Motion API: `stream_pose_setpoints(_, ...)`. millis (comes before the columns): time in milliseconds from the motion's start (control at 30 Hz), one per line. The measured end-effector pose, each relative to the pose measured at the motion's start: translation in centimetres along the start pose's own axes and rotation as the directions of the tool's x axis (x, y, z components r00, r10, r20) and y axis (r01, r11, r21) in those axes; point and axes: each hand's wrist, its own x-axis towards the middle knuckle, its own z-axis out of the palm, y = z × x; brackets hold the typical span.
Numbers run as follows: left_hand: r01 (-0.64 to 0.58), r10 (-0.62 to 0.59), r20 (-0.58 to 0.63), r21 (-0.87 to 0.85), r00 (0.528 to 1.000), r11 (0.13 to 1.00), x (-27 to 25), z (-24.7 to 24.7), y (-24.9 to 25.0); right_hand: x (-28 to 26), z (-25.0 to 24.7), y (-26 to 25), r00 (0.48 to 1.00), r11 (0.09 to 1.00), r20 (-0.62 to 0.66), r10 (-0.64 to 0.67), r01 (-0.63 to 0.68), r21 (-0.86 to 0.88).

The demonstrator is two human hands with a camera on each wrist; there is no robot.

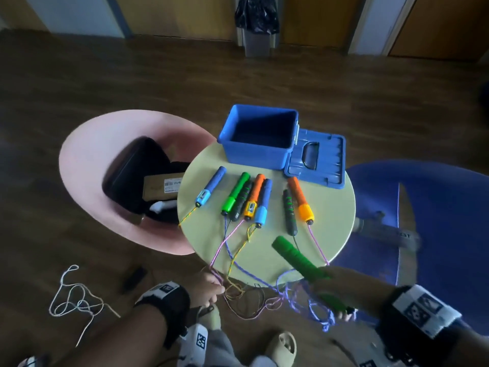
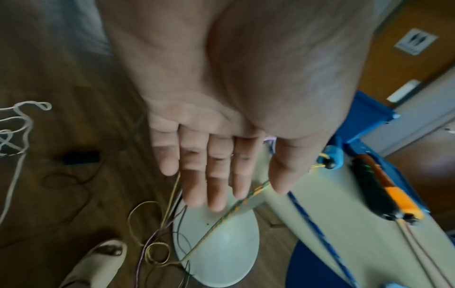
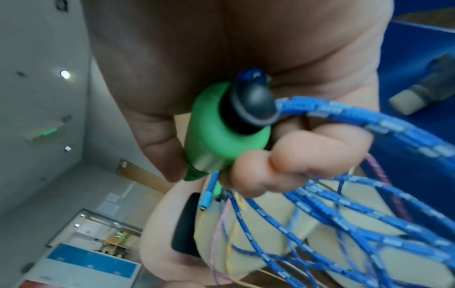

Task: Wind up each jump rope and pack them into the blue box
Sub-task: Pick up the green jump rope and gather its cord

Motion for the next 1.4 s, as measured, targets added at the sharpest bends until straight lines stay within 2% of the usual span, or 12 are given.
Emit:
stream_pose_setpoints(133,0.117,-0.115,0.018,-0.136,0.993,0.984,1.4,1.0,-1.0,2.7,1.6,3.5,0.993,0.995,0.075,0.090,-0.086,-0.055)
stream_pose_setpoints(233,0.159,-0.137,0.153,-0.140,0.979,0.977,2.6,1.9,-1.2,3.6,2.8,3.9,0.986,0.990,0.105,0.132,-0.126,-0.062)
stream_pose_setpoints(300,0.199,-0.162,0.179,-0.210,0.970,0.957,2.9,2.6,-1.1,3.9,3.4,3.4,0.987,0.988,0.091,0.132,-0.123,-0.093)
stream_pose_setpoints(400,0.150,-0.107,0.165,-0.278,0.981,0.949,3.5,3.7,-0.8,4.3,3.9,2.8,0.984,0.978,0.095,0.149,-0.133,-0.160)
stream_pose_setpoints(567,0.024,-0.018,0.022,-0.316,1.000,0.949,2.8,3.9,-0.2,5.6,4.0,4.1,0.982,0.937,0.097,0.160,-0.120,-0.328)
stream_pose_setpoints(633,0.048,-0.033,0.042,-0.470,0.999,0.881,1.7,3.5,0.9,6.1,4.1,4.0,0.984,0.913,0.095,0.152,-0.103,-0.396)
stream_pose_setpoints(767,0.104,-0.038,0.103,-0.779,0.994,0.618,0.5,3.3,2.2,7.6,5.4,2.1,0.980,0.902,0.155,0.125,-0.047,-0.429)
stream_pose_setpoints(867,0.105,-0.035,0.105,-0.791,0.994,0.603,-0.7,3.0,3.1,9.1,6.7,0.3,0.981,0.887,0.174,0.089,0.001,-0.461)
stream_pose_setpoints(1067,0.172,-0.259,0.010,-0.771,0.966,0.613,0.3,3.6,3.8,10.7,7.9,-0.3,0.991,0.879,0.126,0.050,0.016,-0.476)
stream_pose_setpoints(1167,0.187,-0.331,-0.002,-0.822,0.944,0.539,0.9,4.0,3.9,10.8,8.2,-0.3,0.993,0.891,0.116,0.024,0.031,-0.453)
stream_pose_setpoints(1300,0.243,-0.311,0.116,-0.880,0.943,0.408,0.8,3.9,3.9,10.8,7.9,0.0,0.992,0.911,0.128,0.011,0.042,-0.409)
stream_pose_setpoints(1400,0.139,-0.227,0.017,-0.833,0.974,0.536,0.9,3.4,3.6,10.6,7.3,0.5,0.988,0.895,0.156,0.017,0.055,-0.442)
